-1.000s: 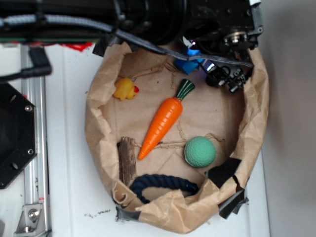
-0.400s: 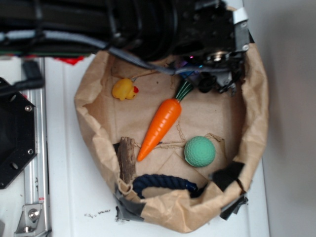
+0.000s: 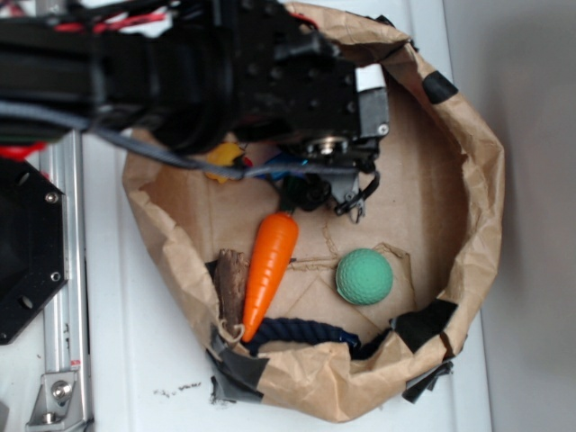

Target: Grab the blue block.

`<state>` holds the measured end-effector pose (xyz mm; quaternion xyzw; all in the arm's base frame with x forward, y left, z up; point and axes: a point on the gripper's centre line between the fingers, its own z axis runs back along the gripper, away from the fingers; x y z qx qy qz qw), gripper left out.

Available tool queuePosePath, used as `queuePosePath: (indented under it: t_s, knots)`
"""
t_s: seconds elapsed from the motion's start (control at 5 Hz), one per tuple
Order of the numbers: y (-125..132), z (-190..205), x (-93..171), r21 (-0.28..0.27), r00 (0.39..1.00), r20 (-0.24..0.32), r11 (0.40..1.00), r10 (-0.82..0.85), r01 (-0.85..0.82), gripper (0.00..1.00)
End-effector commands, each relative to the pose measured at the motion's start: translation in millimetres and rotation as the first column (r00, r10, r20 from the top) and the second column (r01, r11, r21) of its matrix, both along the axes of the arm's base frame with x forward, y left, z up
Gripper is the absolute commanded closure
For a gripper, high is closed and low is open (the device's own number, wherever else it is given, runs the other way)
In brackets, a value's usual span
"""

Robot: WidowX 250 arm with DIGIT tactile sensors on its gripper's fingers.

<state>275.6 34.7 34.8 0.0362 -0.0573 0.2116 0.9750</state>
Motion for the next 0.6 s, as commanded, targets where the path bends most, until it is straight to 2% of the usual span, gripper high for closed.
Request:
queuePosePath:
  t_s: [0.0, 0.2, 0.4]
  knots:
    - [-43, 94, 2, -0.029, 0.966, 0.068, 0.967, -0.249, 0.252, 1.0]
    - [-54, 99, 9, 0.006, 0.915, 0.003, 0.915, -0.403, 0.403, 1.0]
    - [-47, 106, 18, 0.011, 0.888, -0.013, 0.888, -0.459, 0.459, 1.0]
